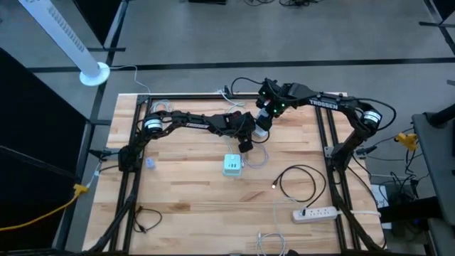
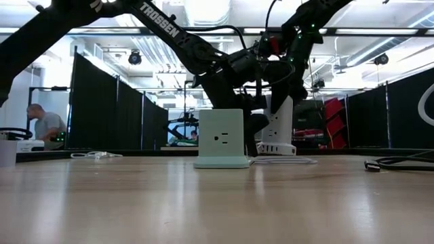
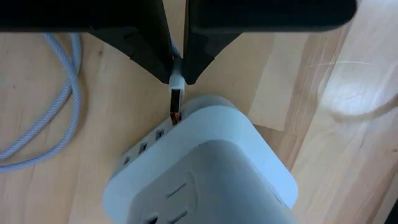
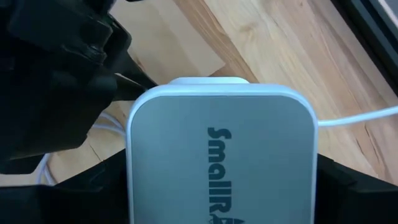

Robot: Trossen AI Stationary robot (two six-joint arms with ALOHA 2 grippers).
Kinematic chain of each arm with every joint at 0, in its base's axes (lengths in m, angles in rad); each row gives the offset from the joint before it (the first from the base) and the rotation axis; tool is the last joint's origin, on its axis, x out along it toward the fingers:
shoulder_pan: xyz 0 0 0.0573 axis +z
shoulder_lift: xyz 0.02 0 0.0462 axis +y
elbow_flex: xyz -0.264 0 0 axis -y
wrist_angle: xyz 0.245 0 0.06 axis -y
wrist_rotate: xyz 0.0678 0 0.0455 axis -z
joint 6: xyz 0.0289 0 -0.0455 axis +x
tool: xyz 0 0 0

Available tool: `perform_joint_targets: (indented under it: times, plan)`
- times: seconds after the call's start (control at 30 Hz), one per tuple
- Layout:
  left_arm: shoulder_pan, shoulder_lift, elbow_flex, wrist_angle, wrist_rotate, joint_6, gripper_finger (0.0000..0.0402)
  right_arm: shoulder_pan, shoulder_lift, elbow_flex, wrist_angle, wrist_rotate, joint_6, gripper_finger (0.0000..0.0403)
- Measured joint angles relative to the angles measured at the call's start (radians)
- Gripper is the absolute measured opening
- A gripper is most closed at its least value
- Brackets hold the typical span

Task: Insert USB
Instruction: Insert the purple charger cable into the white outlet extension

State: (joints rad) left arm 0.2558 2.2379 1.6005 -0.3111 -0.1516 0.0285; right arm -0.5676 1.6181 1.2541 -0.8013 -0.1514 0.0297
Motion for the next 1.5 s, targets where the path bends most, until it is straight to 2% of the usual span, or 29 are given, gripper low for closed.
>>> perform_joint_targets:
  times: [0.3, 0.5, 0.67, 0.9, 1.03, 1.27, 1.4, 1.5]
  plan:
    - [0.001, 0.000, 0.000, -0.004, -0.006, 0.008, 0.0016, 0.008, -0.047, 0.000, -0.047, 0.008, -0.029, 0.0292]
    - [0.005, 0.001, 0.000, -0.003, -0.014, 0.014, 0.0016, 0.007, -0.046, -0.025, -0.056, 0.104, 0.001, 0.0292]
    - [-0.002, -0.013, 0.000, -0.048, -0.015, 0.018, 0.0016, 0.007, -0.046, -0.060, -0.030, 0.117, 0.062, 0.0292]
    - [-0.021, -0.060, 0.000, -0.118, -0.075, 0.041, 0.0016, 0.009, -0.050, -0.121, 0.096, 0.130, 0.090, 0.0292]
    - [-0.025, -0.075, 0.000, -0.126, -0.075, 0.041, 0.0016, 0.011, -0.051, -0.129, 0.122, 0.131, 0.046, 0.0292]
    - [-0.026, -0.077, 0.000, -0.145, -0.076, 0.038, 0.0016, 0.012, -0.105, -0.139, 0.118, 0.118, -0.149, 0.0295]
    - [-0.026, -0.077, 0.000, -0.148, -0.076, 0.038, 0.0016, 0.009, -0.128, -0.150, 0.124, 0.118, -0.205, 0.0344]
    - [-0.026, -0.077, 0.000, -0.148, -0.076, 0.037, 0.0016, 0.009, -0.128, -0.161, 0.129, 0.116, -0.210, 0.0356]
